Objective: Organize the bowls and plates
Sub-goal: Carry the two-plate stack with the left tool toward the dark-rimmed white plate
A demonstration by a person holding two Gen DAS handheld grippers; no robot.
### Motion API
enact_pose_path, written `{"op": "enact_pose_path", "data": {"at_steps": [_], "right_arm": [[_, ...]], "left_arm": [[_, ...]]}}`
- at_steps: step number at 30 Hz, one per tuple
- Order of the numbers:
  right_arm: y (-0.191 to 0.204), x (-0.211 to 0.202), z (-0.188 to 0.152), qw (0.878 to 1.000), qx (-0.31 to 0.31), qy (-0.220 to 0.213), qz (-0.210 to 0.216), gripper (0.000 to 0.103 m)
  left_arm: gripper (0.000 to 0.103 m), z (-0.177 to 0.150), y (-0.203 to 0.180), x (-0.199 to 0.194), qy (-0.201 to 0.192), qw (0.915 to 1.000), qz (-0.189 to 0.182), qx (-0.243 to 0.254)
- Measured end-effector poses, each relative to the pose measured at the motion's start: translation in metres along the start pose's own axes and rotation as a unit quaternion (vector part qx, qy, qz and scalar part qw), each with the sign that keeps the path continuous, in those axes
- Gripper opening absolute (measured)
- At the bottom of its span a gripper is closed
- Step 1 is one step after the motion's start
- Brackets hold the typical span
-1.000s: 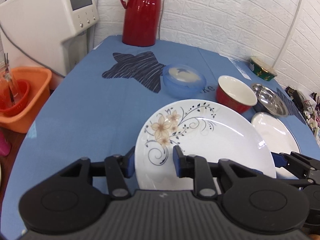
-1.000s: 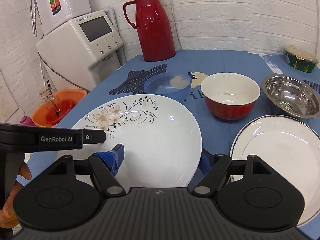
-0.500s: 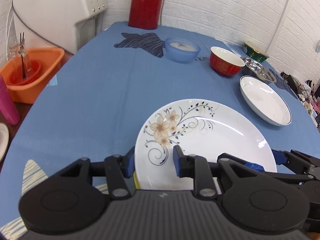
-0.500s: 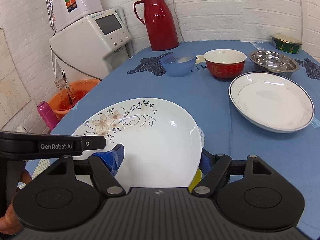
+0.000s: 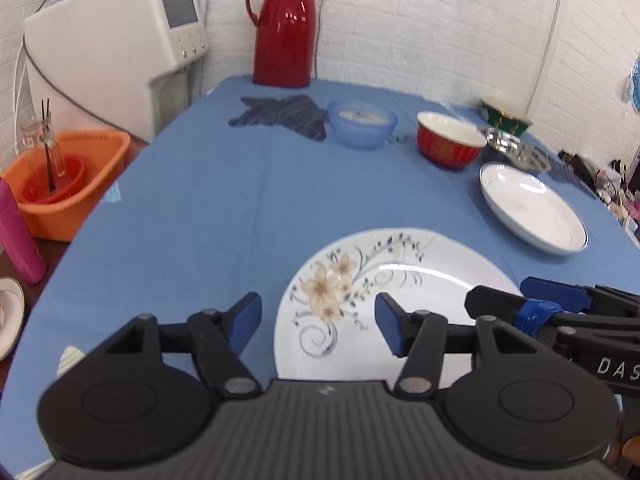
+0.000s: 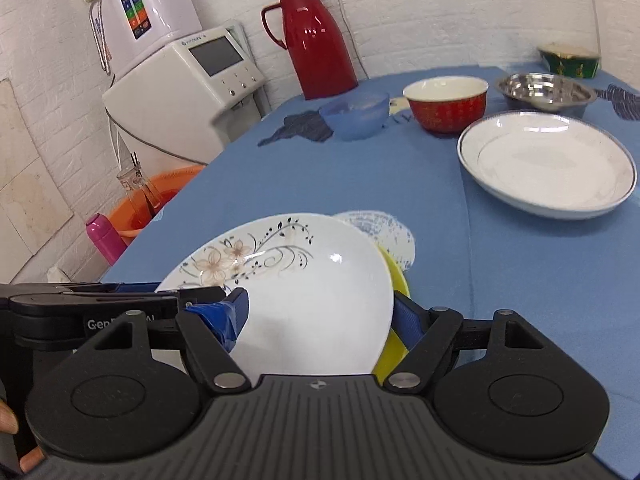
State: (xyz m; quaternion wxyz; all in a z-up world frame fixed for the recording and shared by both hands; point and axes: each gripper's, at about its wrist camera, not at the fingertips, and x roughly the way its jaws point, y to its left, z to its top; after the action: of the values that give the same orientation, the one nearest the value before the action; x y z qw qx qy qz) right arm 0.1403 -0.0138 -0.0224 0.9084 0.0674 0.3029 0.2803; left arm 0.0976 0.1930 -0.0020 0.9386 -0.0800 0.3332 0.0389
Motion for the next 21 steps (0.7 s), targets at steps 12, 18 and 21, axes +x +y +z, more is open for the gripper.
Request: {"op": "enact_pose_path", "data": {"at_steps": [12, 18, 21], "right_arm": [[-0.023, -0.016, 0.000, 1.000, 0.022, -0.014, -0.010, 0.062], [-0.046, -0.031, -0.007, 0.997, 0.065, -0.017, -0.025, 0.062], [-0.055, -0.039, -0.009, 0.996, 0.075, -0.021, -0.034, 0.062]], "left_arm": [[0.064, 0.007, 0.001, -0.003, 0.001, 0.9999, 0.013, -0.007], [0.068, 0.011, -0.027, -0.005, -0.003, 0.9998, -0.010, 0.016], [0.069, 0.013, -0.045, -0.004, -0.007, 0.9993, -0.019, 0.032]]}}
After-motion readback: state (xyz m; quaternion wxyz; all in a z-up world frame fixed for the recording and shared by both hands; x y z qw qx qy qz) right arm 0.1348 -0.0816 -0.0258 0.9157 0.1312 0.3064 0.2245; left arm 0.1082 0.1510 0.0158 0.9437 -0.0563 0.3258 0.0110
